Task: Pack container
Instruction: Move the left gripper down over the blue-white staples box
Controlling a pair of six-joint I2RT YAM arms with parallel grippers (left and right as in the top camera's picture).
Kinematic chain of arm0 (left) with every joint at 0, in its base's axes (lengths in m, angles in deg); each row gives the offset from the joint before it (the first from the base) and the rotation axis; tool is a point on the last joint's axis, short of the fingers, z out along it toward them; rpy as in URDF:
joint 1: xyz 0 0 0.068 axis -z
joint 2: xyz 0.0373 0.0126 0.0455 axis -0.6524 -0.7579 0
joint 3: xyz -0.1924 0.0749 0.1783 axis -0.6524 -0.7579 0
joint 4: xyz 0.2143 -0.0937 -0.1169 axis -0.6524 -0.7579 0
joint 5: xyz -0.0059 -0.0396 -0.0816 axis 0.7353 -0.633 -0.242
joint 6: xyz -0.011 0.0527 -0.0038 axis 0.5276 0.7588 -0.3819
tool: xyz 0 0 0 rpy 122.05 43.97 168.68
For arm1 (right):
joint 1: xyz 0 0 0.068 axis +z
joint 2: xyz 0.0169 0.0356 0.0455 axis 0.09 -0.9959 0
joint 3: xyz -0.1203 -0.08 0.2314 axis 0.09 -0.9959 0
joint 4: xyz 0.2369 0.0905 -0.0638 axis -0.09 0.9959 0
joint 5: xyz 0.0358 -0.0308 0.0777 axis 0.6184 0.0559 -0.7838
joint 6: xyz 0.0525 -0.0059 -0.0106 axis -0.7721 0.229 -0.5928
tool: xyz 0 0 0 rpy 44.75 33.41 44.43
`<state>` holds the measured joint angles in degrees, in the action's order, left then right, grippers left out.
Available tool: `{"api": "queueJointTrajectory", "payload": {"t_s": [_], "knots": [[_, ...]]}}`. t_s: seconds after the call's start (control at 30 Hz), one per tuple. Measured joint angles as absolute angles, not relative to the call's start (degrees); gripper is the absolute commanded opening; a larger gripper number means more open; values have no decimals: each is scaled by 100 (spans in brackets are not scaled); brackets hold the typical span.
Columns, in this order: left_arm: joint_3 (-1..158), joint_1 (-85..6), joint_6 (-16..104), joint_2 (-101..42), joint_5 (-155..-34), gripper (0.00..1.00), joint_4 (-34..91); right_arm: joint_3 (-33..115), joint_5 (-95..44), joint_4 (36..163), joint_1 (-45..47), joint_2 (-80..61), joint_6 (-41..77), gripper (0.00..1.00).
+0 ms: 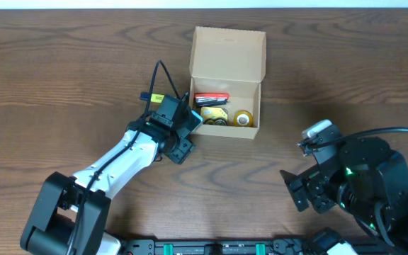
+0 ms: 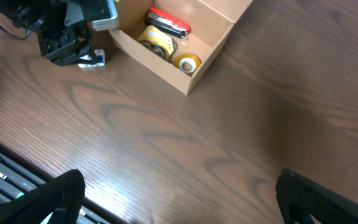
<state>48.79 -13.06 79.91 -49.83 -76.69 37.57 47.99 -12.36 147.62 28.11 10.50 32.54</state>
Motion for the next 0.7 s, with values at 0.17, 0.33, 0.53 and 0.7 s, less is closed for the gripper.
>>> {"api": "queueJointTrajectory", "payload": {"t_s": [0.17,0.33,0.53,0.7], "knots": [[4713,-1306,7928,-4983,-7625,63,3772,4799,-1236,14762,2811,1053,3254,99],[4709,-1306,7908,-4983,-7593,63,3977,4799,-1236,14762,2811,1053,3254,99],[4647,-1306,7908,-4983,-7579,63,4154,4799,-1236,14762,2811,1053,3254,99],[4407,-1306,7891,-4966,-7582,63,4415,4799,-1236,14759,2811,1053,3254,99]]}}
